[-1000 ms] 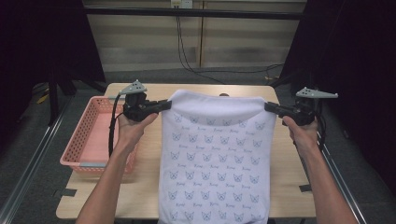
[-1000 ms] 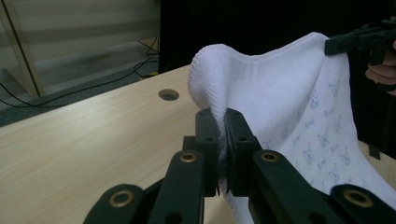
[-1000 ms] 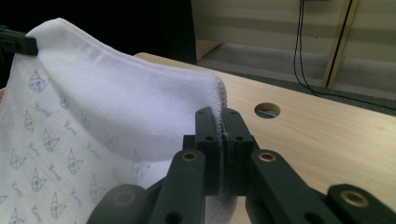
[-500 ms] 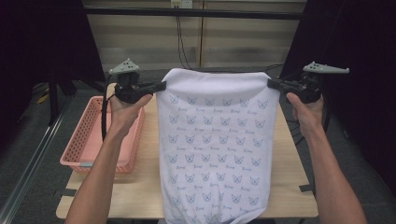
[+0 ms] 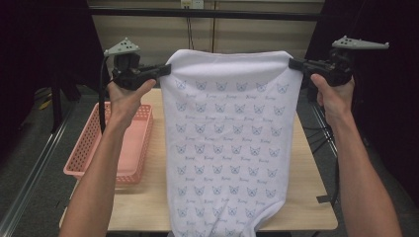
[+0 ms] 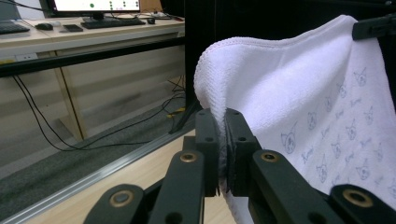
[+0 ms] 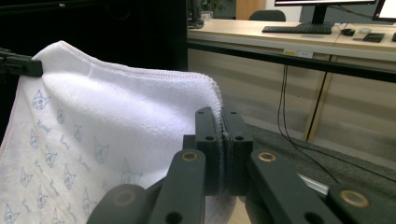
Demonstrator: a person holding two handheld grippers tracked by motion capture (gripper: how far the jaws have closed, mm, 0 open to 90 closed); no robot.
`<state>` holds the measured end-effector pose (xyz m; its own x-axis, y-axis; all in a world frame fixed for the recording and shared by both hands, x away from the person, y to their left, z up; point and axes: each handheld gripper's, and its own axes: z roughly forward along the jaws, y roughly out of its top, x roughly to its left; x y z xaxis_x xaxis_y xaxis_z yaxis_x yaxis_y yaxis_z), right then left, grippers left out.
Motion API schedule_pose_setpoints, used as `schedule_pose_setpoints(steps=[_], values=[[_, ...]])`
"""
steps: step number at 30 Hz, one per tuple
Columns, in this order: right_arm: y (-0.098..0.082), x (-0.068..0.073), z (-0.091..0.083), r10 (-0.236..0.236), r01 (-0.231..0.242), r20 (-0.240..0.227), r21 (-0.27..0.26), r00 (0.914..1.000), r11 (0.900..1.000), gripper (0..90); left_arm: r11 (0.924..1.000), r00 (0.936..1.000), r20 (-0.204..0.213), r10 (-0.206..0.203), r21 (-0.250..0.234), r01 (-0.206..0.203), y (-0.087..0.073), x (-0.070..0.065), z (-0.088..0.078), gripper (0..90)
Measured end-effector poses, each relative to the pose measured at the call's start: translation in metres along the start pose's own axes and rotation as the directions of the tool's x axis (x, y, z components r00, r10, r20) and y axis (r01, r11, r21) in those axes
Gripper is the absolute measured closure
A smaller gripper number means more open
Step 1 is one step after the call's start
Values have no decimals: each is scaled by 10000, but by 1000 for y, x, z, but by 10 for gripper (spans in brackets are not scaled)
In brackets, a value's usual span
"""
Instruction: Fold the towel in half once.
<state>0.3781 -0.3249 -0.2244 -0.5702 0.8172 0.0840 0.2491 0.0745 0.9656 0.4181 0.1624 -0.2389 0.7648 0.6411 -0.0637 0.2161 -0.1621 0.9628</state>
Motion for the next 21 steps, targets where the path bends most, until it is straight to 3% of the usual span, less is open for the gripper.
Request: schedule_pose_setpoints(steps=[5, 10, 12, 16, 21], values=[[25, -4, -1, -91, 95, 258, -169, 9996, 9998, 868, 9993, 9995, -201, 246, -267, -251, 28, 0, 1, 861], [46, -7, 0, -177, 192, 463, -327, 9988, 9993, 868, 9983, 9988, -403, 278, -496, -298, 45, 3, 3, 861], [51, -9, 2, -132, 150, 594, -306, 9981, 9994, 869, 9978, 9991, -415, 57, -658, -84, 48, 6, 7, 862], [49, -12, 8, 229, -195, 575, -590, 9981, 9981, 870, 9994, 9991, -412, 83, -331, -96, 36, 6, 14, 862], [15, -13, 12, 407, -402, 212, -227, 9989, 9989, 870, 9999, 9997, -220, 53, 135, -50, 7, 9, 13, 861]])
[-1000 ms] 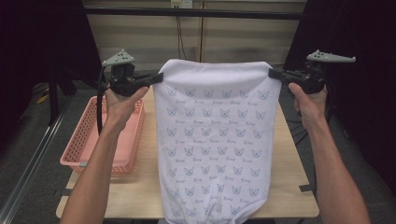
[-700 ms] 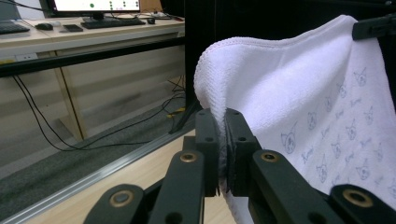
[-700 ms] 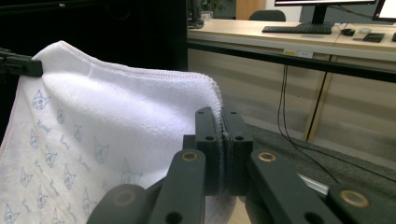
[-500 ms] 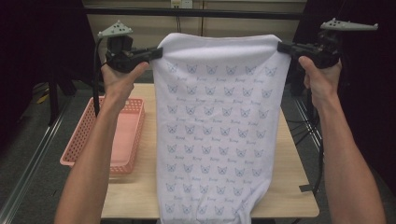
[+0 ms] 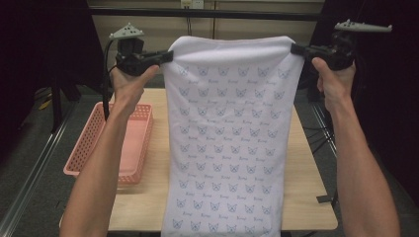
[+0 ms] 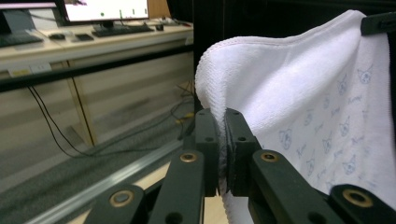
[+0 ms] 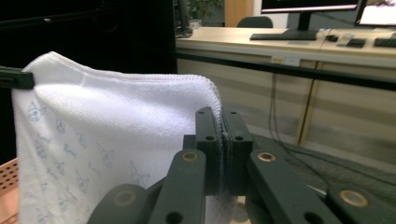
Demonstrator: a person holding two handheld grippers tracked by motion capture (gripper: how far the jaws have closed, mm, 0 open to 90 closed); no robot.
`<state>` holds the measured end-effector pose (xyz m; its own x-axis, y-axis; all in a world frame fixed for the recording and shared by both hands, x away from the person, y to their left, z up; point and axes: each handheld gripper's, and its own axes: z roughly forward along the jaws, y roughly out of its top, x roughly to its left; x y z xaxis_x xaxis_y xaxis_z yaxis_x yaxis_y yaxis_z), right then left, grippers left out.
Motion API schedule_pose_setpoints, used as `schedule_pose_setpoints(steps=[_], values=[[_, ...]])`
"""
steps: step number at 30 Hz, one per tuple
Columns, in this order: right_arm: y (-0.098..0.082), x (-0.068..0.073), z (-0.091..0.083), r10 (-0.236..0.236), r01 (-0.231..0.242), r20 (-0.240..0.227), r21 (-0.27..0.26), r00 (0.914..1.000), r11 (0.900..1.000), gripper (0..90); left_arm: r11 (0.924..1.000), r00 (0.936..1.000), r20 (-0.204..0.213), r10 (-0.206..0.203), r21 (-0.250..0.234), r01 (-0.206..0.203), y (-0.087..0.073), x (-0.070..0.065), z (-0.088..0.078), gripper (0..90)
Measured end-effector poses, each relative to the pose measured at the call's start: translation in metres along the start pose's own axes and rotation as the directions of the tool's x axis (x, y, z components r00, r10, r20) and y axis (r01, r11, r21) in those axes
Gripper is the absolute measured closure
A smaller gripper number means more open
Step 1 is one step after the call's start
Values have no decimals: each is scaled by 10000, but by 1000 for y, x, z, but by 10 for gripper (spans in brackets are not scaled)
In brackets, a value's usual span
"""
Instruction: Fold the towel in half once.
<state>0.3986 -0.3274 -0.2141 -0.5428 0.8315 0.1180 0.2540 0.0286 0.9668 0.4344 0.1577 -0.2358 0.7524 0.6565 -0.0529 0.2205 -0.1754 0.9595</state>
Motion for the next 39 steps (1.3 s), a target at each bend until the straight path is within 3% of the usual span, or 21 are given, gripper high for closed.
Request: schedule_pose_setpoints(steps=[4, 10, 13, 19, 23, 24, 26, 29, 32, 33, 37, 39], values=[[-22, 9, -3, 61, -57, -361, 109, 9993, 9999, 870, 9998, 9997, 247, 79, 164, -83, -20, -8, -7, 861], [-58, 24, -23, -119, 139, -911, 207, 9958, 9997, 871, 9986, 9980, 631, 97, 505, -129, -61, -19, -16, 861], [-83, 28, -35, 29, 19, -1195, 403, 9928, 9992, 872, 9986, 9942, 1042, -265, 486, 215, -85, -28, -21, 861], [-127, 40, -56, 322, -180, -1441, 989, 9890, 9949, 872, 9970, 9844, 1658, -585, 595, 492, -115, -46, -29, 861], [-158, 54, -72, 472, -221, -1693, 1472, 9844, 9889, 872, 9927, 9786, 1924, -736, 1077, 535, -144, -61, -40, 860], [-170, 59, -77, 480, -172, -1741, 1741, 9836, 9846, 872, 9902, 9754, 2043, -832, 1272, 578, -151, -64, -43, 860], [-188, 65, -84, 601, -189, -1799, 2226, 9819, 9747, 871, 9812, 9799, 1856, -728, 1895, 370, -162, -69, -46, 859], [-223, 72, -95, 1019, -439, -1805, 3002, 9783, 9529, 871, 9753, 9690, 2146, -1225, 2068, 775, -181, -77, -51, 860], [-251, 80, -102, 1458, -722, -1903, 3481, 9708, 9347, 871, 9608, 9668, 2188, -1318, 2684, 702, -201, -89, -51, 859], [-258, 83, -104, 1504, -719, -1911, 3655, 9700, 9280, 871, 9549, 9662, 2233, -1292, 2907, 605, -209, -92, -52, 859], [-290, 94, -109, 1935, -894, -2002, 4363, 9605, 8954, 871, 9331, 9562, 2342, -1755, 3492, 857, -236, -101, -63, 859], [-300, 98, -109, 1965, -826, -1989, 4698, 9601, 8789, 871, 9121, 9523, 2418, -1864, 4027, 763, -251, -106, -64, 859]])
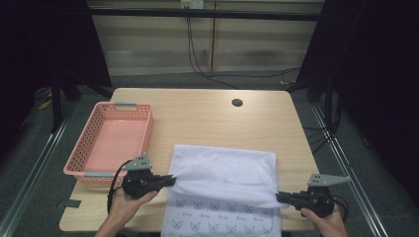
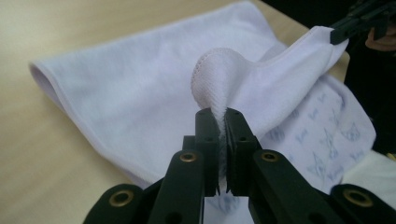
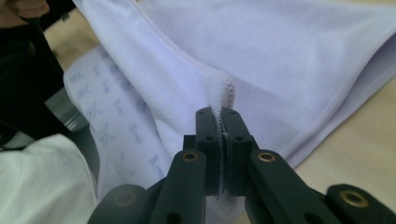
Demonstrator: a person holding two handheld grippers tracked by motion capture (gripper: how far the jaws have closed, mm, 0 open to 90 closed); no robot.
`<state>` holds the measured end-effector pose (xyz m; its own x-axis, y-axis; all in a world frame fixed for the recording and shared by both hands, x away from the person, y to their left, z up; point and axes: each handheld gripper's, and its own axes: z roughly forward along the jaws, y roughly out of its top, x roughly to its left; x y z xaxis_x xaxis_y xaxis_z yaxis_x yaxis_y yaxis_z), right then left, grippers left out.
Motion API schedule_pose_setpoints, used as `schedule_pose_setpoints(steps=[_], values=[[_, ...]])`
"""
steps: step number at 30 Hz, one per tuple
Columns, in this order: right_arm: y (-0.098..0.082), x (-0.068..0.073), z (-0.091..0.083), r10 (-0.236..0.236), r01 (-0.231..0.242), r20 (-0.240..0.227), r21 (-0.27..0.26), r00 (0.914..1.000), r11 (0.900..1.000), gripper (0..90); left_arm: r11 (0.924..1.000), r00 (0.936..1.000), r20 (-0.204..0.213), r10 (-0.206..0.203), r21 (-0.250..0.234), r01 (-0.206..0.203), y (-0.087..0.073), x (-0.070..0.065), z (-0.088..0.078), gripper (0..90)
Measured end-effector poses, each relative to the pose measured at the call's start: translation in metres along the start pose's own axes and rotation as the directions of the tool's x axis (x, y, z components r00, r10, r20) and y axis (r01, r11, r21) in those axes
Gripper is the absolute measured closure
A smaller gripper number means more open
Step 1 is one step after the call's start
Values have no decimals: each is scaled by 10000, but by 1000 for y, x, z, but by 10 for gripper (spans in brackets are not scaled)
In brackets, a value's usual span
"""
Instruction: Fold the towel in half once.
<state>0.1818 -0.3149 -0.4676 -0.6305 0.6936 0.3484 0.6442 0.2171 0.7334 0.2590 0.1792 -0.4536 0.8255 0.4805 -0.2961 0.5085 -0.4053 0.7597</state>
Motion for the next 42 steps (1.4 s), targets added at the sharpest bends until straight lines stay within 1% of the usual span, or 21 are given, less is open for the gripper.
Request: schedule_pose_setpoints(steps=[1, 3, 4, 5, 8, 9, 11, 13, 14, 18, 20, 22, 23, 25, 28, 30, 33, 34, 35, 38, 42], values=[[-3, 0, 2, 30, -30, 40, 128, 10000, 9999, 870, 9996, 10000, -68, 47, 285, -45, -5, -1, 4, 859], [-7, 1, 6, 116, -118, 53, 472, 9999, 9988, 870, 9986, 9999, 142, -11, 521, 3, -14, -1, 8, 858], [-8, 2, 8, 133, -136, 52, 593, 9999, 9981, 870, 9982, 9998, 184, -122, 581, 111, -18, 0, 11, 858], [-8, 2, 11, 129, -134, 72, 834, 9999, 9964, 870, 9963, 9992, 280, -273, 818, 250, -22, 1, 16, 858], [-8, 1, 23, -84, 51, 214, 1478, 9997, 9890, 869, 9894, 9992, 389, -23, 1452, -34, -24, 1, 25, 858], [-8, 0, 25, -46, 22, 151, 1536, 9999, 9881, 869, 9859, 9997, 210, -159, 1671, 122, -25, 2, 29, 858], [-8, -2, 31, -59, 15, 229, 1858, 9997, 9826, 870, 9802, 10000, 88, -34, 1982, 16, -25, 3, 33, 859], [-7, -4, 33, -103, 49, 281, 1858, 9996, 9826, 872, 9803, 9996, 70, -270, 1959, 251, -24, 6, 34, 859], [-6, -7, 33, -69, 11, 311, 1843, 9995, 9829, 873, 9830, 9995, -29, -315, 1811, 315, -24, 9, 35, 860], [4, -20, 37, -217, 59, 937, 1658, 9954, 9861, 874, 9868, 9990, -202, -411, 1559, 437, -18, 19, 42, 863], [11, -28, 40, -268, 77, 1154, 1624, 9930, 9867, 874, 9880, 9979, -595, -263, 1502, 350, -11, 24, 48, 864], [17, -37, 44, -279, 75, 1324, 1521, 9908, 9883, 874, 9897, 9960, -796, -411, 1337, 515, -4, 32, 54, 864], [20, -40, 45, -256, 47, 1364, 1517, 9903, 9884, 873, 9896, 9956, -766, -542, 1289, 638, 1, 39, 58, 864], [26, -51, 49, -326, 124, 1415, 1411, 9894, 9899, 873, 9910, 9948, -946, -366, 1248, 483, 7, 47, 63, 864], [35, -64, 55, -140, -54, 1502, 1276, 9886, 9918, 873, 9927, 9913, -1269, -336, 1105, 478, 15, 55, 70, 864], [42, -73, 60, -149, -35, 1574, 1161, 9874, 9932, 873, 9929, 9896, -1367, -451, 1029, 594, 20, 61, 74, 863], [52, -87, 67, 65, -239, 1670, 1024, 9859, 9945, 872, 9936, 9883, -1438, -512, 929, 649, 27, 73, 80, 863], [56, -92, 70, 12, -188, 1673, 1035, 9859, 9945, 872, 9924, 9863, -1576, -490, 1037, 658, 31, 76, 81, 863], [59, -97, 72, 99, -256, 1614, 956, 9868, 9951, 871, 9910, 9850, -1606, -633, 1067, 811, 34, 78, 83, 863], [69, -108, 78, 267, -431, 1868, 842, 9820, 9955, 872, 9918, 9788, -1998, -441, 1087, 669, 41, 80, 90, 863], [80, -118, 85, 210, -393, 2121, 826, 9770, 9958, 872, 9918, 9784, -1914, -782, 846, 958, 44, 90, 93, 863]])
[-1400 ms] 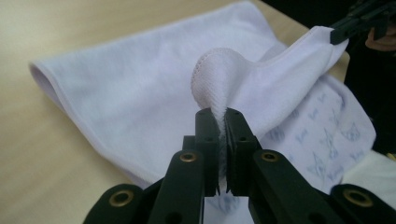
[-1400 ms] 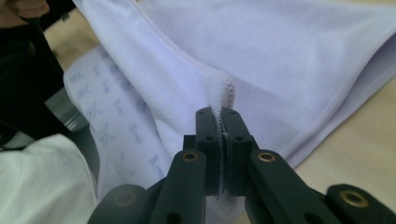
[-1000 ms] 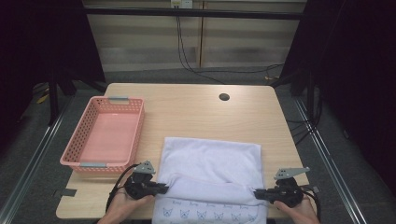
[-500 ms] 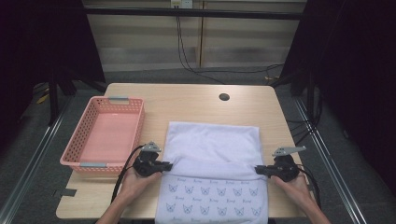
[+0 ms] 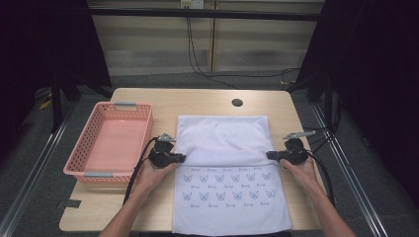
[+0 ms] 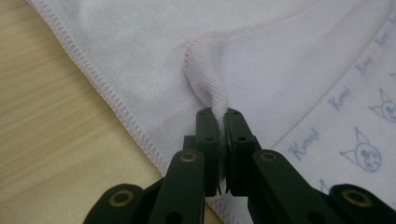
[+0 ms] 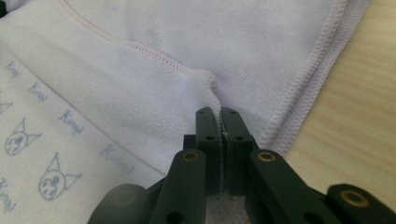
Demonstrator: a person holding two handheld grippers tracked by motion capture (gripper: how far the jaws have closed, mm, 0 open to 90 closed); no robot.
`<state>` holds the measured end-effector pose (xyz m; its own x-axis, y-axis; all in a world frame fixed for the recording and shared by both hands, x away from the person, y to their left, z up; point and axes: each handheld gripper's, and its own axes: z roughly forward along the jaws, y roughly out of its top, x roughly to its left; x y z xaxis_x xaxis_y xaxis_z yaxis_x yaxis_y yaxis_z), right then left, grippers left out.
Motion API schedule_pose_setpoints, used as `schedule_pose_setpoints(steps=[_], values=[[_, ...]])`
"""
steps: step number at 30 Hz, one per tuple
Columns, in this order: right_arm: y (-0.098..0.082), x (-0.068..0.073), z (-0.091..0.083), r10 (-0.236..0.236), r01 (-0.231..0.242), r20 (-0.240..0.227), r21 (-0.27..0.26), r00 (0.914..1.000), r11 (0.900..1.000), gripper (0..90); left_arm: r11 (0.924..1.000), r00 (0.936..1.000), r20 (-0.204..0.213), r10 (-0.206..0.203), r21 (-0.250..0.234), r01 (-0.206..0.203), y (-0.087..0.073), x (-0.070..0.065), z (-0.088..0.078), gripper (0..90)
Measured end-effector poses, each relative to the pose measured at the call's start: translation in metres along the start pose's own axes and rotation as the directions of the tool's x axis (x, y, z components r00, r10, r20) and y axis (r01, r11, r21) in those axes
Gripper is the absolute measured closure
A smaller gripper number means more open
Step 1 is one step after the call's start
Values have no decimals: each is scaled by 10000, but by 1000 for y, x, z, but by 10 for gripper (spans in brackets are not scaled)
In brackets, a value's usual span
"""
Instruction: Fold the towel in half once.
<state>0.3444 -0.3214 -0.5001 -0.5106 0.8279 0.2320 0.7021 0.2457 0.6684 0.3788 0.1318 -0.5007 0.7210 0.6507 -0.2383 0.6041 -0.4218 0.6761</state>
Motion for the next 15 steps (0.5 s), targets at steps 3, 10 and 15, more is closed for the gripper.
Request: schedule_pose_setpoints(steps=[3, 10, 15], values=[[4, -6, 4, 155, -153, 80, -155, 9998, 9998, 872, 9993, 9994, -126, -315, -225, 312, 5, 6, 6, 863], [15, -15, 16, 770, -745, 419, -580, 9962, 9955, 872, 9981, 9972, -524, -541, -313, 525, 24, 19, 19, 863], [24, -17, 9, 753, -714, 353, -1002, 9965, 9924, 873, 9972, 9964, -464, -714, -270, 702, 28, 19, 17, 864]])
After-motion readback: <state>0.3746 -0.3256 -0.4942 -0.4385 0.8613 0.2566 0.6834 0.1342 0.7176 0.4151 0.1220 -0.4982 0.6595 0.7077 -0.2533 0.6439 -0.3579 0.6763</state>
